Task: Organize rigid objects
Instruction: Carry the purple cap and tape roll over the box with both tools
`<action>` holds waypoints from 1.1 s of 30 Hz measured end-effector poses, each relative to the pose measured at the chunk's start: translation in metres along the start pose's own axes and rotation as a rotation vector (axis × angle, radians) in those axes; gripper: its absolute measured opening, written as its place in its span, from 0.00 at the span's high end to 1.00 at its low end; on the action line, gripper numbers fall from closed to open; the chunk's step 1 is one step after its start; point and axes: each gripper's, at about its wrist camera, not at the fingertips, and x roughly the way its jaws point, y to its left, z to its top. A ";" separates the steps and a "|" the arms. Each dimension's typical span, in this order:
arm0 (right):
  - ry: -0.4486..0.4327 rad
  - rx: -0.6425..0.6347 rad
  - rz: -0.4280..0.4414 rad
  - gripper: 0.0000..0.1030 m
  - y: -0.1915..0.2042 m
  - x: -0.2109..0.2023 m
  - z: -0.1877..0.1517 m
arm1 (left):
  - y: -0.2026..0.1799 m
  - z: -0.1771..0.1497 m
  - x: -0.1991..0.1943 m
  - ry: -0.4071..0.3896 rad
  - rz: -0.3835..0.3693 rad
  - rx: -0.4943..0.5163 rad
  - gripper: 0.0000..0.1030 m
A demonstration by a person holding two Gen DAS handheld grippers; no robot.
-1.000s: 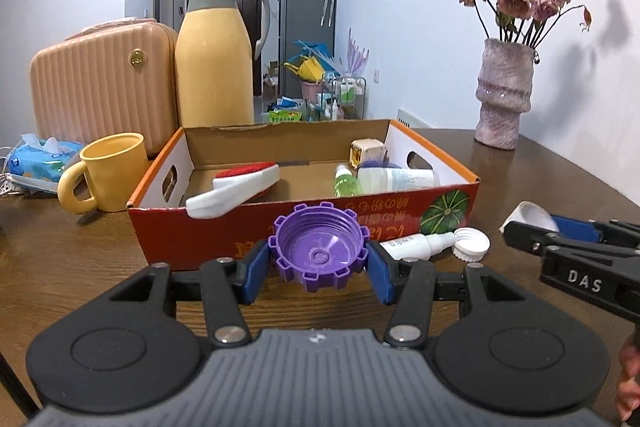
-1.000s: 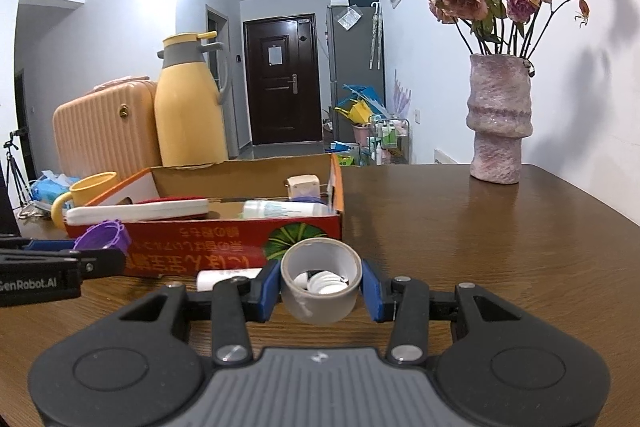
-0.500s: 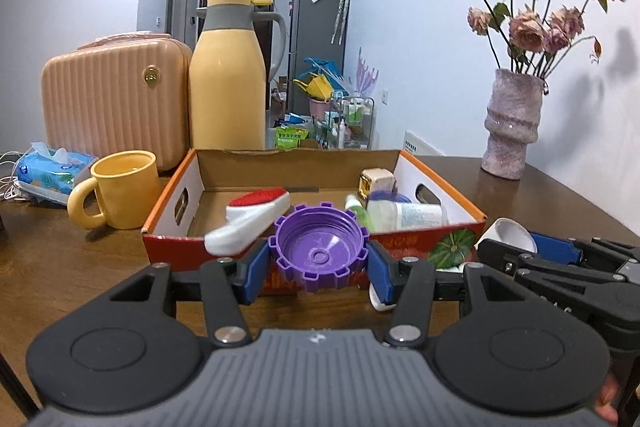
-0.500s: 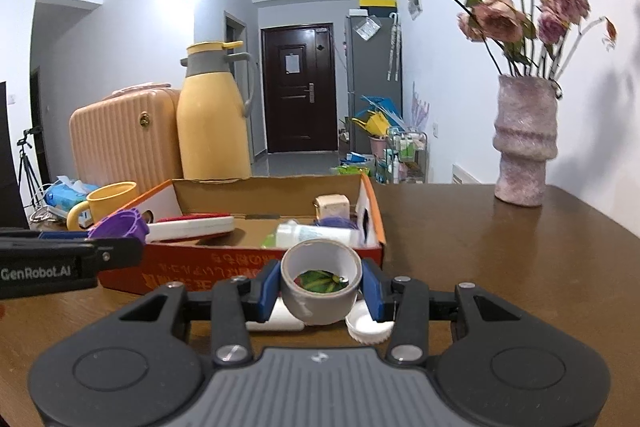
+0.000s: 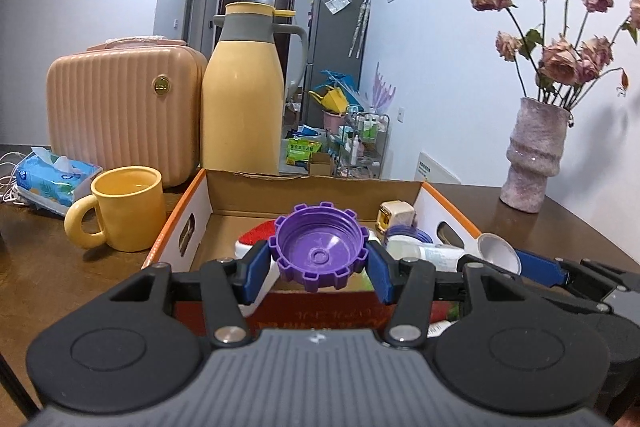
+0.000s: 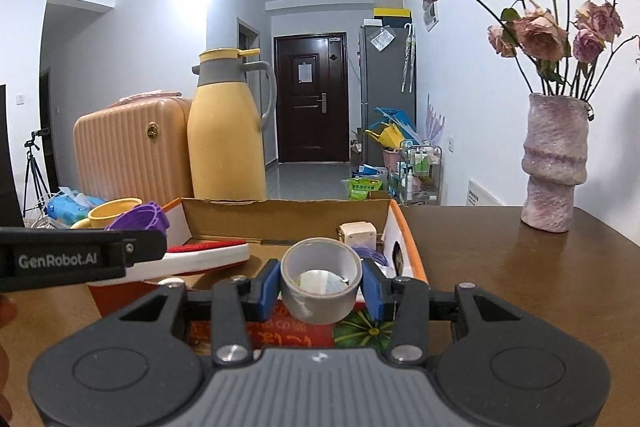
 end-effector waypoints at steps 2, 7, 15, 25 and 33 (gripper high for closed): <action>-0.004 -0.003 0.003 0.59 0.002 0.006 0.001 | 0.001 0.002 0.006 -0.001 0.007 -0.005 0.49; -0.008 -0.001 0.006 0.59 0.004 0.022 0.005 | 0.005 0.008 0.020 -0.002 0.019 -0.018 0.49; -0.012 0.011 0.021 0.59 0.006 0.046 0.008 | 0.011 0.012 0.038 0.007 0.028 -0.026 0.49; -0.020 -0.002 0.035 0.59 0.009 0.070 0.014 | 0.018 0.019 0.058 0.003 0.050 -0.024 0.49; -0.015 -0.027 0.041 0.59 0.010 0.087 0.018 | 0.024 0.025 0.069 -0.001 0.062 -0.028 0.49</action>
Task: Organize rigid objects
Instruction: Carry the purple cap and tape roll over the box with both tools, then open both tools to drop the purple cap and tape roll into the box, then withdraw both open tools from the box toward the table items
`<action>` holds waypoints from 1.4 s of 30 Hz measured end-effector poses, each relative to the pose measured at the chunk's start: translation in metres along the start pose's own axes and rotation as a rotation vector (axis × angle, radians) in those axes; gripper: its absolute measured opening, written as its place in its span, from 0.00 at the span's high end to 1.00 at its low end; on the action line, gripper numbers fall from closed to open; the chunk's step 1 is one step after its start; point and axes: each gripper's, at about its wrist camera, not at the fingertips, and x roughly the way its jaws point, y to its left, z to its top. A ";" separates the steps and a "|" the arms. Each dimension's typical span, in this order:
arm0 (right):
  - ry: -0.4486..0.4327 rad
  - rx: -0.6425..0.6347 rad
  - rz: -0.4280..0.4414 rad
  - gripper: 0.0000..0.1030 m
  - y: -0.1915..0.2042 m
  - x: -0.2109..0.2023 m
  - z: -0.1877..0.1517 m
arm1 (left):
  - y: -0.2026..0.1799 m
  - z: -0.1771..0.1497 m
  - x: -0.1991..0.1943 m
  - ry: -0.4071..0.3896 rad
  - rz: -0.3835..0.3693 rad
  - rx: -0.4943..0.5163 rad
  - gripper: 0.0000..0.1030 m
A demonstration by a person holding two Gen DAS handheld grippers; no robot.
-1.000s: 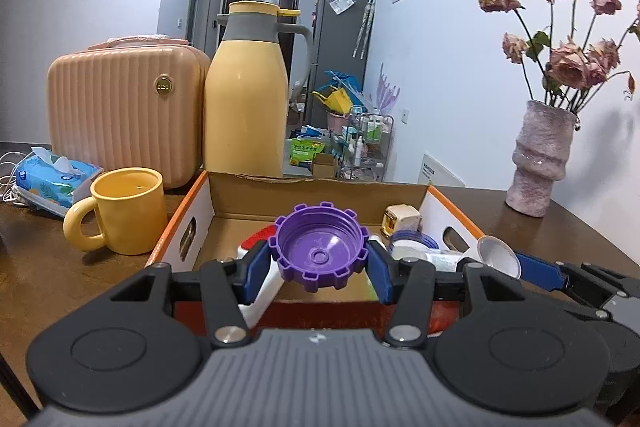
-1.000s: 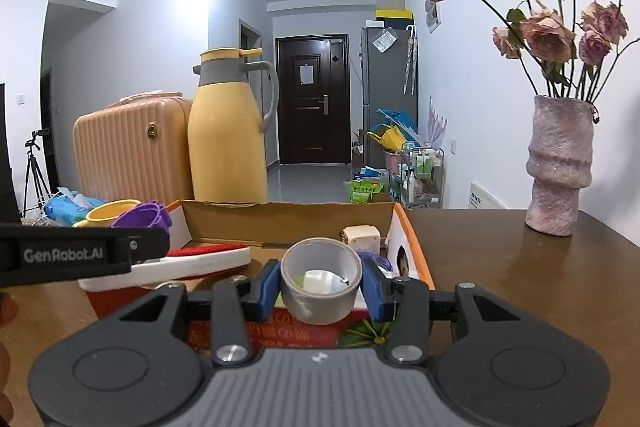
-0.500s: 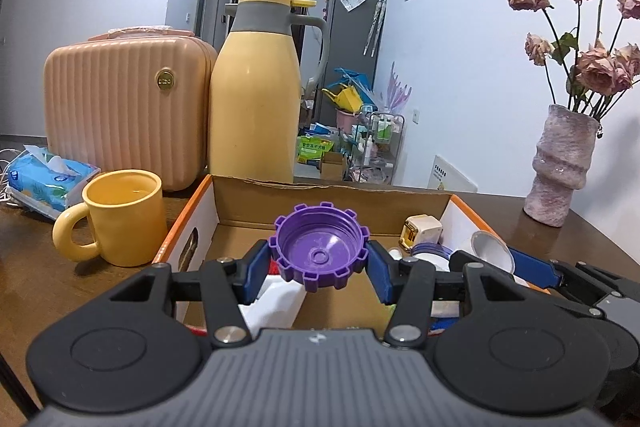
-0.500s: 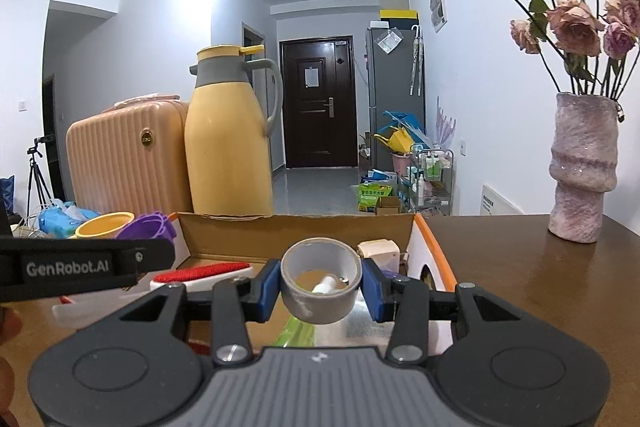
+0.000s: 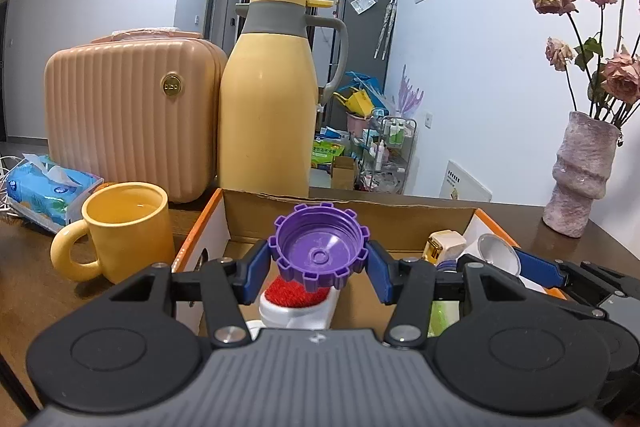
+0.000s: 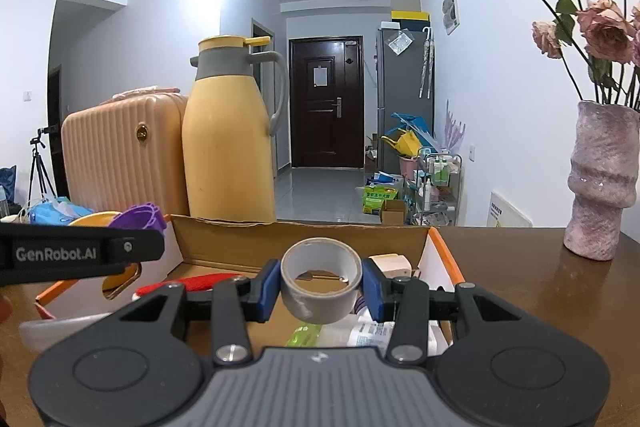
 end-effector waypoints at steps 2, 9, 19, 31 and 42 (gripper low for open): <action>0.003 -0.008 0.001 0.59 0.001 0.004 0.001 | 0.001 0.001 0.003 0.001 0.004 0.002 0.49; 0.028 -0.034 0.009 0.59 0.002 0.013 0.002 | 0.004 0.003 0.007 -0.003 0.009 0.006 0.49; 0.041 -0.064 -0.041 0.09 0.002 0.010 0.001 | 0.009 0.004 -0.003 -0.045 0.072 -0.013 0.00; 0.037 -0.020 -0.073 0.00 -0.007 0.009 0.002 | 0.015 0.004 0.001 -0.018 0.092 -0.038 0.00; 0.026 -0.007 -0.077 0.00 -0.009 0.006 0.002 | 0.015 0.004 0.000 -0.021 0.096 -0.035 0.00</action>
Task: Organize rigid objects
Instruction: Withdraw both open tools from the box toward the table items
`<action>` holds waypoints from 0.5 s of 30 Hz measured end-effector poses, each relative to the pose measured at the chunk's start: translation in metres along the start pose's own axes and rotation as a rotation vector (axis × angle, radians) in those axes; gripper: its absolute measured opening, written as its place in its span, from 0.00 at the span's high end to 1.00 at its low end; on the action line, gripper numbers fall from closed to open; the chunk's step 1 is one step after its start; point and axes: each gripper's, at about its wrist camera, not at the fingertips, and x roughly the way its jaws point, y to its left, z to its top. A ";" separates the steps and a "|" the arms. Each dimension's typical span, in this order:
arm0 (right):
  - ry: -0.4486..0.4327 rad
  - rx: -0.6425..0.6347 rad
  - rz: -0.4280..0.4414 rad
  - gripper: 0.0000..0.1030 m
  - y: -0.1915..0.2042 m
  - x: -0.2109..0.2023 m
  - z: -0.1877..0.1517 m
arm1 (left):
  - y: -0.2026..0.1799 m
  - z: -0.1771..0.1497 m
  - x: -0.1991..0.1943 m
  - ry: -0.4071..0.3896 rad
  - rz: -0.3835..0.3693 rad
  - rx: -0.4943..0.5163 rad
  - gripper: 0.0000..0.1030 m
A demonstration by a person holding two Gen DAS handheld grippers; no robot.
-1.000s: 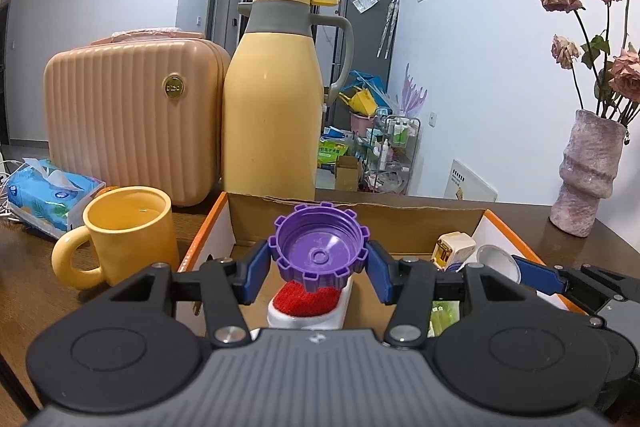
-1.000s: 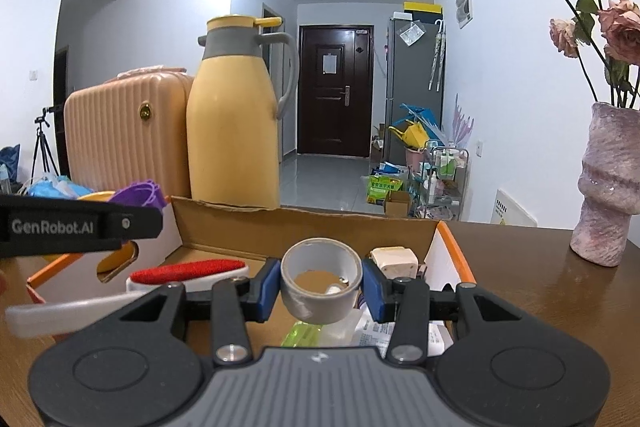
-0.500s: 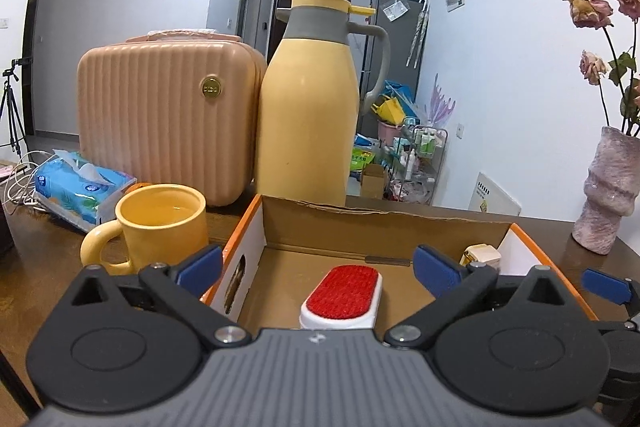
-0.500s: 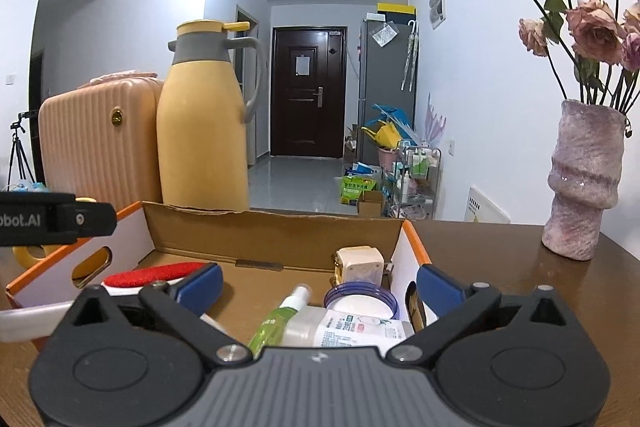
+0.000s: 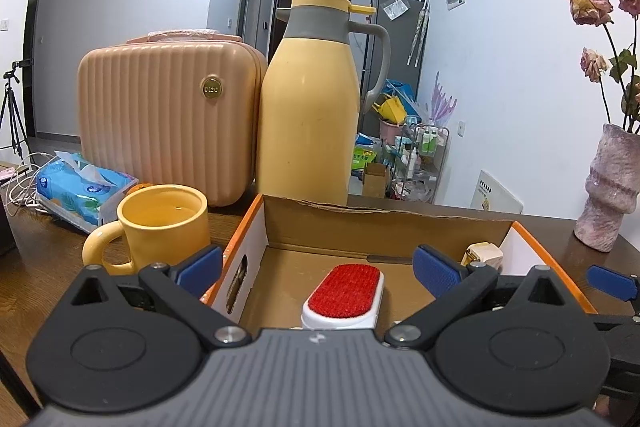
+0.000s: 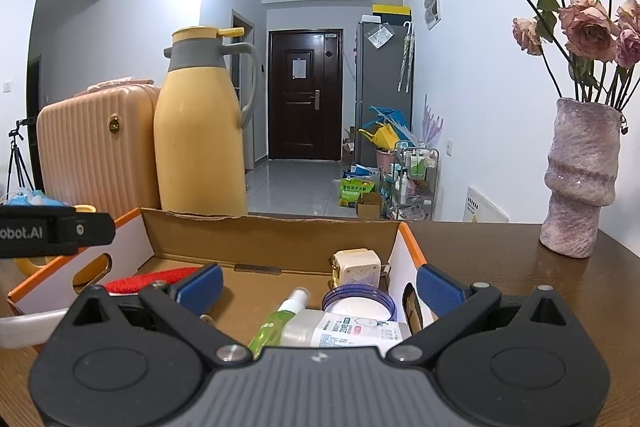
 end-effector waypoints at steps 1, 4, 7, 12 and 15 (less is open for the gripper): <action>-0.003 0.003 -0.001 0.00 0.000 -0.002 0.000 | 0.000 0.000 0.000 -0.001 0.000 0.000 0.00; -0.011 0.008 -0.003 0.00 -0.001 -0.005 0.001 | 0.000 0.000 -0.003 -0.006 0.000 -0.002 0.00; -0.019 0.009 -0.005 0.00 -0.002 -0.010 0.000 | -0.001 0.000 -0.007 -0.016 0.002 0.000 0.00; -0.028 0.023 -0.005 0.00 -0.004 -0.019 -0.002 | -0.003 -0.003 -0.014 -0.025 0.002 0.009 0.00; -0.034 0.033 -0.003 0.00 -0.006 -0.025 -0.004 | -0.002 -0.003 -0.018 -0.025 -0.001 0.005 0.00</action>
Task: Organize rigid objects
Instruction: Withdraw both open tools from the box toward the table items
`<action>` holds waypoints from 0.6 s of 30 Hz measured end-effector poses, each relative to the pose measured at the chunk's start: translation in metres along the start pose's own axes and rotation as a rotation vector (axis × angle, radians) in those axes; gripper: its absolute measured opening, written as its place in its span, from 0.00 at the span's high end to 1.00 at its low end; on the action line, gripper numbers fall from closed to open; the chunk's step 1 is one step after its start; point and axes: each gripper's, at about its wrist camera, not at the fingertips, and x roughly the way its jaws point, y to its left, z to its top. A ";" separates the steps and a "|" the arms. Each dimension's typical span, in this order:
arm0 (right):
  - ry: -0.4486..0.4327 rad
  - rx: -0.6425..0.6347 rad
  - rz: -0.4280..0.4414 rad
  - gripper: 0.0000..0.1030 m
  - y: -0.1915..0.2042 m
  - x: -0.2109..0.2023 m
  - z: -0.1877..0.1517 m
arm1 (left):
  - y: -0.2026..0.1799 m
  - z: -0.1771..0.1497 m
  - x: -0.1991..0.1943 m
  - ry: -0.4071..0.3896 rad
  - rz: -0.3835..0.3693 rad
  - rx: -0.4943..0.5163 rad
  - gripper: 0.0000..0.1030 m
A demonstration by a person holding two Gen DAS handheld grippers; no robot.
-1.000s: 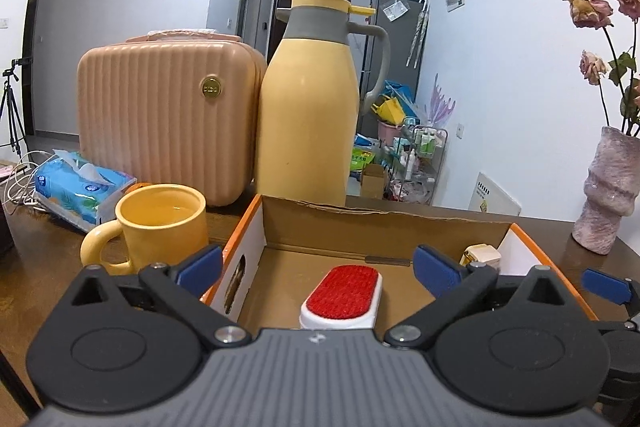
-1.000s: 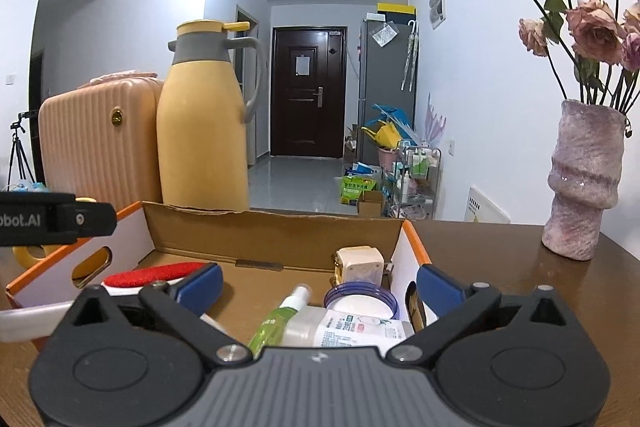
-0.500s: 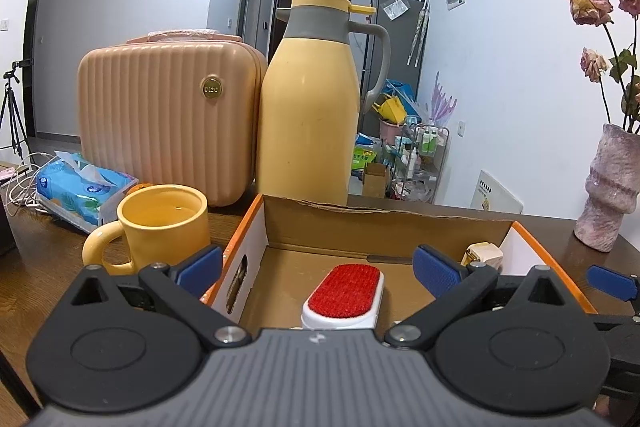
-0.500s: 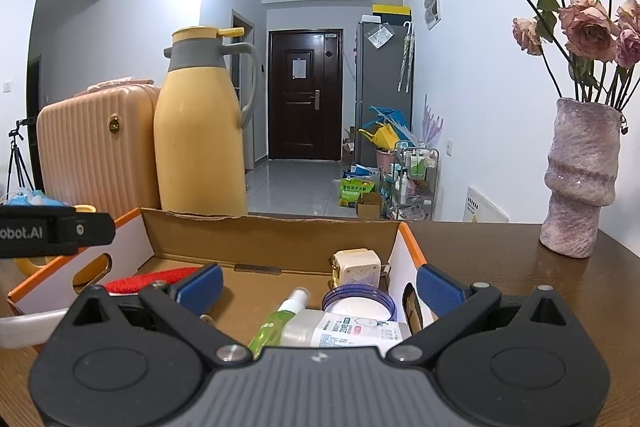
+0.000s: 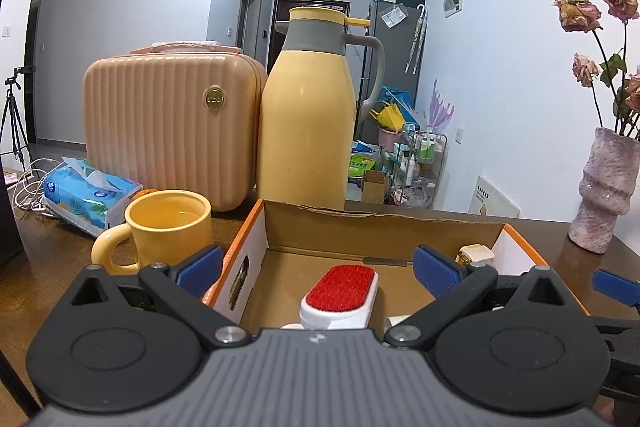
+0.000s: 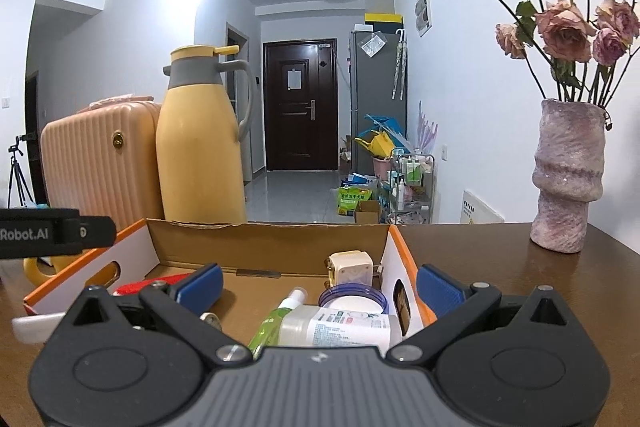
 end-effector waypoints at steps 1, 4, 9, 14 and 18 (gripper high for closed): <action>-0.003 0.002 0.000 0.00 0.000 -0.003 -0.001 | 0.000 0.000 -0.002 -0.001 0.000 -0.001 0.00; -0.007 0.006 -0.001 0.00 -0.001 -0.010 -0.003 | 0.002 -0.002 -0.008 -0.001 -0.002 -0.002 0.00; -0.008 0.006 -0.007 0.00 -0.002 -0.022 -0.007 | 0.003 -0.005 -0.016 -0.001 -0.005 -0.001 0.00; -0.008 0.005 -0.009 0.00 -0.001 -0.031 -0.011 | 0.006 -0.013 -0.032 0.002 -0.011 -0.004 0.00; -0.005 0.006 -0.004 0.00 -0.001 -0.041 -0.016 | 0.007 -0.018 -0.042 0.007 -0.017 -0.005 0.00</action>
